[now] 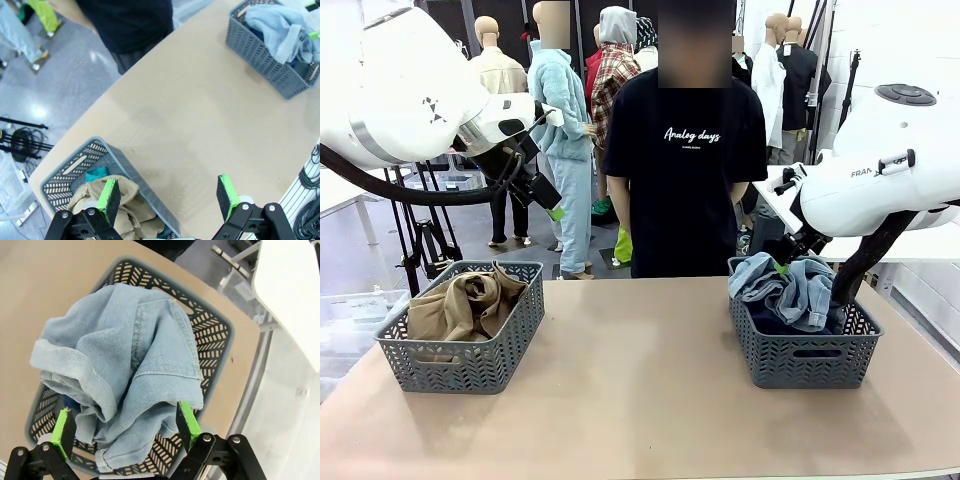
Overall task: Sort the tops and bottoms.
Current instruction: Sort the clothes according to human instructions.
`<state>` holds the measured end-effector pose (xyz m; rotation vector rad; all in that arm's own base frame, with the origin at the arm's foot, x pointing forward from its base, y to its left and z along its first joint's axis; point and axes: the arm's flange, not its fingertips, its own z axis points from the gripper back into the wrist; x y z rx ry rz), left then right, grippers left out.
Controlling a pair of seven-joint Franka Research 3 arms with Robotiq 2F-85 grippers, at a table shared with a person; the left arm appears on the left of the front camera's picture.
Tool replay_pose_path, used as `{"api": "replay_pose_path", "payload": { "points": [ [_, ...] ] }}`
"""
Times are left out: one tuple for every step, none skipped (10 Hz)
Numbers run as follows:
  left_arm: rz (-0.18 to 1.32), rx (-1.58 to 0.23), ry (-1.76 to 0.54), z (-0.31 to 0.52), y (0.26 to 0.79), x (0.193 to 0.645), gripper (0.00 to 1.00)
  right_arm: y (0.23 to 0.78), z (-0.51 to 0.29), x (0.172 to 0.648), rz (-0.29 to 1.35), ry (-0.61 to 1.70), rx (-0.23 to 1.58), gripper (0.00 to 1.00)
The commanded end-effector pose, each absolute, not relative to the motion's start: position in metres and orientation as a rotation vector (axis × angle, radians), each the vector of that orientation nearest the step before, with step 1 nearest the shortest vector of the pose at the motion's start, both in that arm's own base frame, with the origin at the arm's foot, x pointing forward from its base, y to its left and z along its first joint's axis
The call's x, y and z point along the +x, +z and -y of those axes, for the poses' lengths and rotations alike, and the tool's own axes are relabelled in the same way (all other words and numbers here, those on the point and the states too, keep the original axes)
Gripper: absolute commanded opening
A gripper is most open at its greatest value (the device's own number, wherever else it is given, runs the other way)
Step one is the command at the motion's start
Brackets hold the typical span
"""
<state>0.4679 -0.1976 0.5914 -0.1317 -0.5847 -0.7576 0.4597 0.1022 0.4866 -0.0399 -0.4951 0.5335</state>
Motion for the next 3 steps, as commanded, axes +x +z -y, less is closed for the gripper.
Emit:
{"api": "replay_pose_path", "payload": {
  "points": [
    [0.586,-0.131,-0.756,0.1965,0.5918,0.4676,1.00,0.4874,-0.1020,0.4599,0.500,0.530,-0.036,1.00],
    [0.586,-0.131,-0.756,0.1965,0.5918,0.4676,1.00,0.4874,-0.1020,0.4599,0.500,0.530,-0.036,1.00],
    [0.586,-0.131,-0.756,0.1965,0.5918,0.4676,1.00,0.4874,-0.1020,0.4599,0.500,0.530,-0.036,1.00]
  ]
}}
